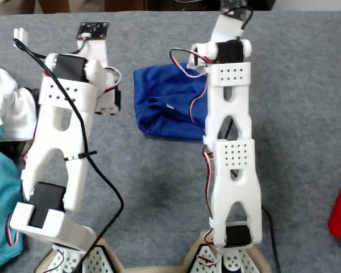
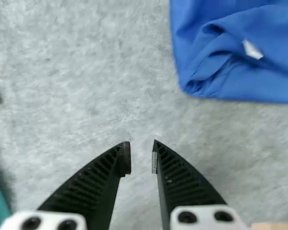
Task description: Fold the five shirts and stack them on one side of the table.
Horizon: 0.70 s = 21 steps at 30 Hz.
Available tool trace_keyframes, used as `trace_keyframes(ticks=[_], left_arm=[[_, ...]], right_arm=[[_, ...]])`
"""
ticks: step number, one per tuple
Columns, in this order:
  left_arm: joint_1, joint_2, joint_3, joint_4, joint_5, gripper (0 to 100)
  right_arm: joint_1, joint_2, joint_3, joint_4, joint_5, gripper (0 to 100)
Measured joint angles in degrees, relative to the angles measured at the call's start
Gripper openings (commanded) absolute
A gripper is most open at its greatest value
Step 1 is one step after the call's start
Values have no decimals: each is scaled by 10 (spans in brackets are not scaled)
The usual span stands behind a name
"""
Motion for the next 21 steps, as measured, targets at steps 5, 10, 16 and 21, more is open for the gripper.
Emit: trace_keyframes(ticks=[5, 10, 16, 21], left_arm=[[28, 0, 3, -71, 66, 89], [66, 4, 56, -182, 103, 86], [86, 54, 95, -323, 106, 86], [86, 118, 102, -421, 107, 85]], right_arm=[[-1, 0, 63, 3, 45, 5], [-1, -2, 127, 3, 84, 5], [1, -105, 290, 3, 106, 5], [1, -207, 475, 3, 132, 6]])
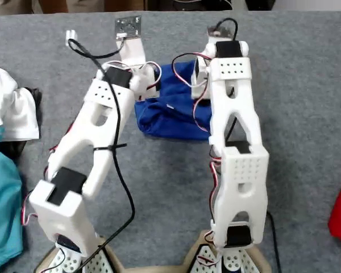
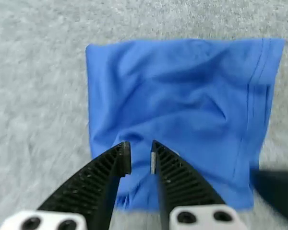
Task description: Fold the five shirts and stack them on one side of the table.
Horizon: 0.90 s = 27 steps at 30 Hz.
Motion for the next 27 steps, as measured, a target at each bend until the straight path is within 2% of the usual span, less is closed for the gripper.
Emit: trace_keyframes(ticks=[3, 6, 11, 19, 22, 27], left_arm=[[-4, 31, 0, -33, 0, 85], [-20, 44, -3, -23, -1, 85], [-52, 44, -40, 76, 0, 85], [-78, 34, -63, 215, -57, 85], [-79, -4, -63, 256, -72, 85], [-103, -76, -62, 335, -93, 85]], right_arm=[[0, -17, 81, -8, 34, 7], [-2, -17, 116, -11, 96, 9], [-13, -18, 118, -11, 248, 52], [-12, -18, 112, -11, 603, 65], [-12, -18, 112, -11, 676, 65], [-12, -18, 112, -16, 745, 66]])
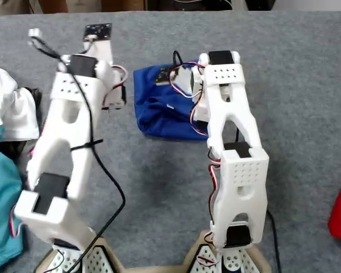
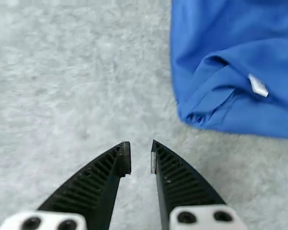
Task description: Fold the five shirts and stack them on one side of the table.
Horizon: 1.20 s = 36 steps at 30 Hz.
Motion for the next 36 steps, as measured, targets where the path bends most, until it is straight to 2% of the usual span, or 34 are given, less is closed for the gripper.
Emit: trace_keyframes(ticks=[9, 16, 24, 32, 36], left_arm=[[-84, -119, 175, 11, -59, 85], [-112, -200, 284, -11, -63, 85], [-112, -228, 303, -11, -63, 85], [-112, -228, 303, -11, -63, 85], [-112, -228, 303, -11, -63, 85]], right_arm=[[0, 0, 0, -96, 19, 62], [1, 0, 0, -105, 19, 62], [1, 0, -15, -44, 14, 65], [1, 0, -24, -33, 14, 67], [1, 0, -15, -45, 14, 140]])
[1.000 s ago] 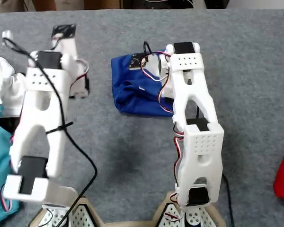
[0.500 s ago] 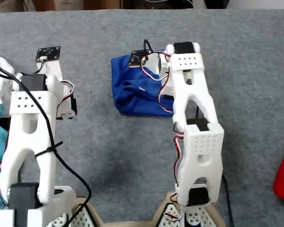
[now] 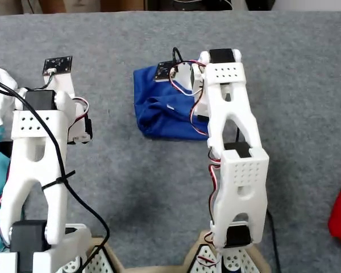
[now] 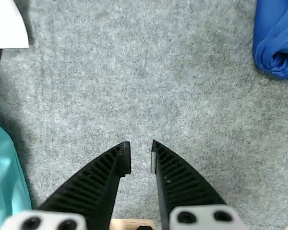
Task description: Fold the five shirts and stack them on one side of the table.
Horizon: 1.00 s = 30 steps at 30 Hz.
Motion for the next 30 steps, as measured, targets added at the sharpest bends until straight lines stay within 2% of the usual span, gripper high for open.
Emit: trace_keyframes(ticks=[3, 24, 30], left_arm=[[0, 0, 0, 0, 0, 85], [0, 0, 0, 0, 0, 85], [0, 0, 0, 0, 0, 85]], right_arm=[[0, 0, 22, -24, 0, 175], [0, 0, 110, -103, 0, 171], [0, 0, 111, -111, 0, 55]])
